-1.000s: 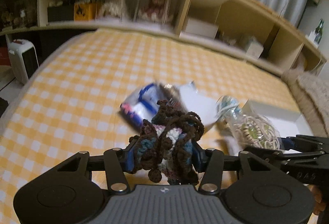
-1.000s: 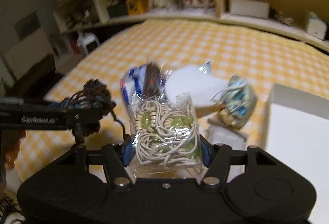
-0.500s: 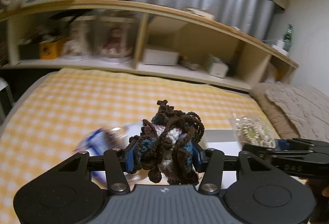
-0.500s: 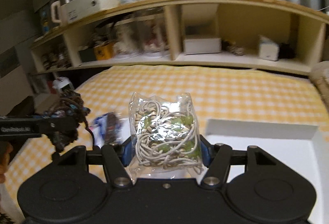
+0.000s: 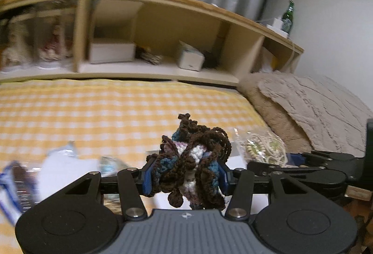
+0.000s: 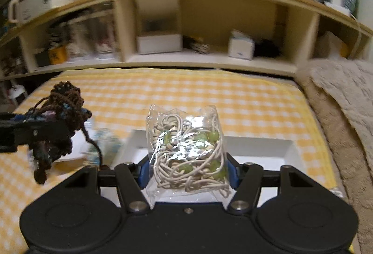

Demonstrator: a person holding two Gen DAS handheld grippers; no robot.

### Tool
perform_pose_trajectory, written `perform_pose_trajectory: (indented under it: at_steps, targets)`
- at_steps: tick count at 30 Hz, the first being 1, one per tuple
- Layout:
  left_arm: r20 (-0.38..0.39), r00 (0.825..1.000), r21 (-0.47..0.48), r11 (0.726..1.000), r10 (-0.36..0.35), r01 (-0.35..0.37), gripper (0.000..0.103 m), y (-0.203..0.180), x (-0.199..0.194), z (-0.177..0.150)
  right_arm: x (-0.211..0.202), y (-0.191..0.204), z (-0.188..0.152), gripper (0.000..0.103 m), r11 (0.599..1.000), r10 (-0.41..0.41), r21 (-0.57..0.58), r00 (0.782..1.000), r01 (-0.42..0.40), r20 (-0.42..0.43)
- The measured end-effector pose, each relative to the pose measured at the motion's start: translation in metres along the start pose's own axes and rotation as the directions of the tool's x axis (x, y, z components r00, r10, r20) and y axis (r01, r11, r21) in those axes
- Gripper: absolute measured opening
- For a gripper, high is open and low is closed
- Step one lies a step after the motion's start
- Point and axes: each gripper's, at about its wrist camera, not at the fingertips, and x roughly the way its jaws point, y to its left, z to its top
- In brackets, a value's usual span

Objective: Organize soft objects
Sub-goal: 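Carry both items into the white box and open both tools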

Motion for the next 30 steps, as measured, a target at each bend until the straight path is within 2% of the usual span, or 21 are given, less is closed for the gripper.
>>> perform_pose_trajectory:
  at_steps: [8, 14, 24, 26, 28, 30]
  targets:
    - [-0.054, 0.992, -0.021, 0.993, -0.115, 0.114, 0.053, -0.035, 0.066, -0.006, 0.036, -0.050, -0.006, 0.062, 0.997, -0.077, -0.017, 0.995, 0.076, -0.059]
    - [-0.096, 0.980, -0.065, 0.984, -0.173, 0.167, 0.053, -0.052, 0.113, -0.006, 0.060, -0.080, -0.009, 0.062, 0.993, -0.114, -0.033, 0.988, 0.111, -0.099]
    - [-0.169, 0.950, -0.203, 0.952, -0.263, 0.228, 0.053, -0.069, 0.186, -0.013, 0.096, -0.103, -0.027, 0.062, 0.993, -0.113, -0.052, 0.983, 0.107, -0.146]
    - [-0.184, 0.945, -0.232, 0.946, -0.271, 0.226, 0.057, -0.072, 0.198, -0.016, 0.096, -0.103, -0.030, 0.065, 0.990, -0.132, -0.061, 0.982, 0.125, -0.135]
    - [-0.197, 0.943, -0.248, 0.944, -0.268, 0.216, 0.065, -0.074, 0.208, -0.020, 0.092, -0.103, -0.031, 0.077, 0.985, -0.167, -0.069, 0.980, 0.160, -0.109]
    - [-0.218, 0.942, -0.253, 0.947, -0.255, 0.198, 0.076, -0.077, 0.214, -0.023, 0.084, -0.107, -0.030, 0.081, 0.986, -0.162, -0.050, 0.983, 0.158, -0.090]
